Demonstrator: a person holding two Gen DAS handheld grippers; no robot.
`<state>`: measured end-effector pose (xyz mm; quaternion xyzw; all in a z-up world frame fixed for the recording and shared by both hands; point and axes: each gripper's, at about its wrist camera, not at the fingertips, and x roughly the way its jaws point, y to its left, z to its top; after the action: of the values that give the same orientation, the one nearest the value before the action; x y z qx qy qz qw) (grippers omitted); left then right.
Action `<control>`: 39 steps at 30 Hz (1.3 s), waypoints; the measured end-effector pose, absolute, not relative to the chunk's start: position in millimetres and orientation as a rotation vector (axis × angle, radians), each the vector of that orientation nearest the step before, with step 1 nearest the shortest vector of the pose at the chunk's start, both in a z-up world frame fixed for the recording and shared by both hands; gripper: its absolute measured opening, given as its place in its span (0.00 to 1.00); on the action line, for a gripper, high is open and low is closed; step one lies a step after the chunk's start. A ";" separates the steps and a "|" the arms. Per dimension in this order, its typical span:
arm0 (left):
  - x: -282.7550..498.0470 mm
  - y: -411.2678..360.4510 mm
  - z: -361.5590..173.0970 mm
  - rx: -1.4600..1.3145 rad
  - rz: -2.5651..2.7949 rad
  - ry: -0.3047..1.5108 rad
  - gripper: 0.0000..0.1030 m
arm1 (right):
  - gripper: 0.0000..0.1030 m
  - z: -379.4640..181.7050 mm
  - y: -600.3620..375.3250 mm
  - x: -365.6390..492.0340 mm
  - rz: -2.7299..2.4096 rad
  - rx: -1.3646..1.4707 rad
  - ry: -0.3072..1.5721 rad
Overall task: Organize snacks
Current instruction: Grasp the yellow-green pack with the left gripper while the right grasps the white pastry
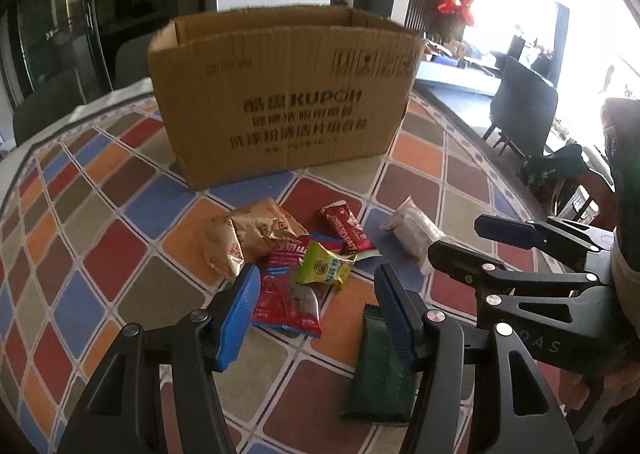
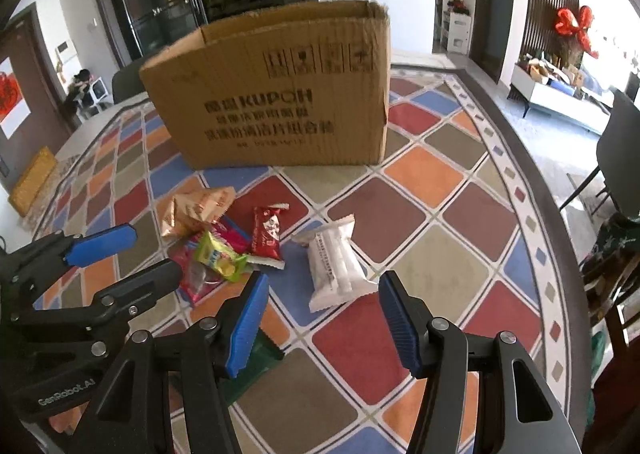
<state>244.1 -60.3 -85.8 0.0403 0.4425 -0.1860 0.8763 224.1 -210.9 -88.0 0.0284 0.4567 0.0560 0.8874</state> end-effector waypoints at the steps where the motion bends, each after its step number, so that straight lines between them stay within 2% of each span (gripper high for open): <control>1: 246.5 -60.8 -88.7 0.083 -0.392 0.930 0.57 | 0.57 -89.7 -210.5 226.2 0.120 0.060 0.955; 6: 258.2 -63.9 -99.3 0.081 -0.406 0.959 0.56 | 0.57 -100.3 -210.1 237.5 0.124 0.057 0.982; 16: 273.5 -71.0 -114.1 0.083 -0.416 0.995 0.48 | 0.57 -115.6 -211.8 255.3 0.124 0.059 1.026; 21: 274.0 -76.2 -118.9 0.098 -0.413 0.994 0.39 | 0.57 -121.7 -211.1 262.6 0.121 0.062 1.044; 24: 273.7 -78.6 -119.4 0.097 -0.424 0.995 0.32 | 0.57 -125.2 -209.3 266.0 0.124 0.050 1.051; 25: 273.0 -79.1 -119.1 0.095 -0.430 0.993 0.25 | 0.57 -126.8 -208.5 266.9 0.127 0.050 1.057; 27: 272.7 -80.3 -120.2 0.093 -0.440 1.002 0.22 | 0.57 -129.1 -207.0 267.7 0.133 0.049 1.062; 29: 271.5 -80.5 -120.8 0.087 -0.445 1.001 0.16 | 0.52 -131.4 -206.2 267.1 0.134 0.048 1.071; 31: 270.2 -80.7 -120.5 0.073 -0.458 1.001 0.13 | 0.38 -131.8 -205.9 265.6 0.132 0.050 1.071; 34: 268.2 -81.5 -118.8 0.074 -0.451 0.995 0.13 | 0.33 -131.4 -207.2 263.1 0.137 0.066 1.072; 39: 262.1 -79.8 -111.9 0.058 -0.453 0.977 0.12 | 0.32 -127.2 -211.2 256.6 0.137 0.109 1.061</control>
<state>262.1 -79.8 -111.9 0.0276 0.4653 -0.2157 0.8580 256.6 -211.2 -127.2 0.0521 0.5053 0.0651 0.8589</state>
